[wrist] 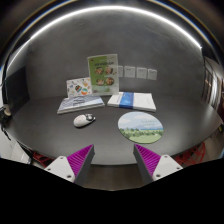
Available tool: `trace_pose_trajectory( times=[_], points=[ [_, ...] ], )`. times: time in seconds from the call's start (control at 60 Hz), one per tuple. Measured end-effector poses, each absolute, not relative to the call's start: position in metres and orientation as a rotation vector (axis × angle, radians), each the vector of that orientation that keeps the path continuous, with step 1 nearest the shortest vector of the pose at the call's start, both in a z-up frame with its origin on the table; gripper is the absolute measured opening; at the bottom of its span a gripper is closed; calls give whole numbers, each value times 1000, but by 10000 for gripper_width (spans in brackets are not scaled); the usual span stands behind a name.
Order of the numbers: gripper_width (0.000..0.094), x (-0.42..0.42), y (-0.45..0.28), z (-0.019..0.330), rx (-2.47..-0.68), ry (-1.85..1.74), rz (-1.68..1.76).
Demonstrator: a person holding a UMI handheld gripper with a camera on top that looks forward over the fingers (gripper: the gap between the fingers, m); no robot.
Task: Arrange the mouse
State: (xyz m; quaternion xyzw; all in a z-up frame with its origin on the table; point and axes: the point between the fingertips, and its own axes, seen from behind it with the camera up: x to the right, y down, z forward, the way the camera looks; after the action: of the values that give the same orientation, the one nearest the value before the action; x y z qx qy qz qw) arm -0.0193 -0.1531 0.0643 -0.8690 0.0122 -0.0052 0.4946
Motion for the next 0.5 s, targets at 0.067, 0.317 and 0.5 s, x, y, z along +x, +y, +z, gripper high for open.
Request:
trace_pose_trajectory(
  times=[0.067,0.317,0.5],
  points=[
    [829,-20,-147,62,-2105,-1,10],
    [825,-70,-99,34,-2126,-264,185],
    [828,-138,-55,-3,-2176,-363,279]
  ],
)
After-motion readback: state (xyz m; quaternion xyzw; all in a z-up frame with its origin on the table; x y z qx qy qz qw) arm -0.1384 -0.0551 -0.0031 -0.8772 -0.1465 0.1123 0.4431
